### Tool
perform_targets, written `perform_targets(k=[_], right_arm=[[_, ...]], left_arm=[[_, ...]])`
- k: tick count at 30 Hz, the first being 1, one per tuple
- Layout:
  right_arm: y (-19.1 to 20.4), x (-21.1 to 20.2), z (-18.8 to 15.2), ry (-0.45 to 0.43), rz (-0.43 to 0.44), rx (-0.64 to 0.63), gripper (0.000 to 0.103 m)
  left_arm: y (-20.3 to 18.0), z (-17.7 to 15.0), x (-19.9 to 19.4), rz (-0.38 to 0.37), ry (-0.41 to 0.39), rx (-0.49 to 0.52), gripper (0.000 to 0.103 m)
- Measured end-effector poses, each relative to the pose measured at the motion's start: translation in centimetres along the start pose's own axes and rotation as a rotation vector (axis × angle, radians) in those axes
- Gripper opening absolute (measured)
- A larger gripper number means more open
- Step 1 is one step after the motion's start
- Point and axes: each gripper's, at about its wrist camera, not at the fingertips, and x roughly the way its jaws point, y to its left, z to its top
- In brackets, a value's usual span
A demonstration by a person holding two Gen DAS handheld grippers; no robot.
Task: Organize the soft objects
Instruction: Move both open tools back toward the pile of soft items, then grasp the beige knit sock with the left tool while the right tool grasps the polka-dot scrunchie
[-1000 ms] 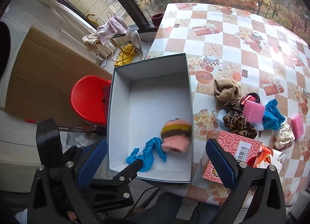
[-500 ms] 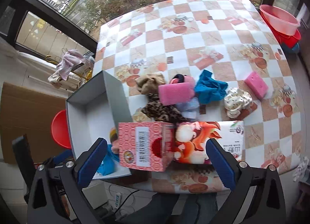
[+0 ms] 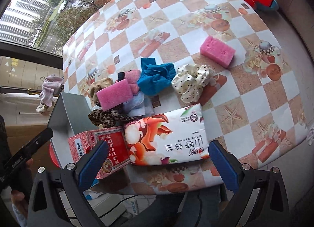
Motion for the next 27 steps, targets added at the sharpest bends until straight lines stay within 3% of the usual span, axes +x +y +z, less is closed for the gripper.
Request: perform_targets(k=[12,20,27], right_arm=[[-5.9,2.1,3.5,0.065,-0.041,0.075,0.102],[-6.1,5.0,6.6,0.117,-0.054,0.042,0.102],[-5.4,7.7,8.8,0.151,-0.069,0.002,0.102]], left_arm=[[-3.4,6.4,7.1,0.087,0.146,0.018,0.102],[-2.8,9.5,12.9,0.088,0.284,-0.055,0.102],[-2.2,9.5,17.1,0.088,0.407,-0.081,0.102]])
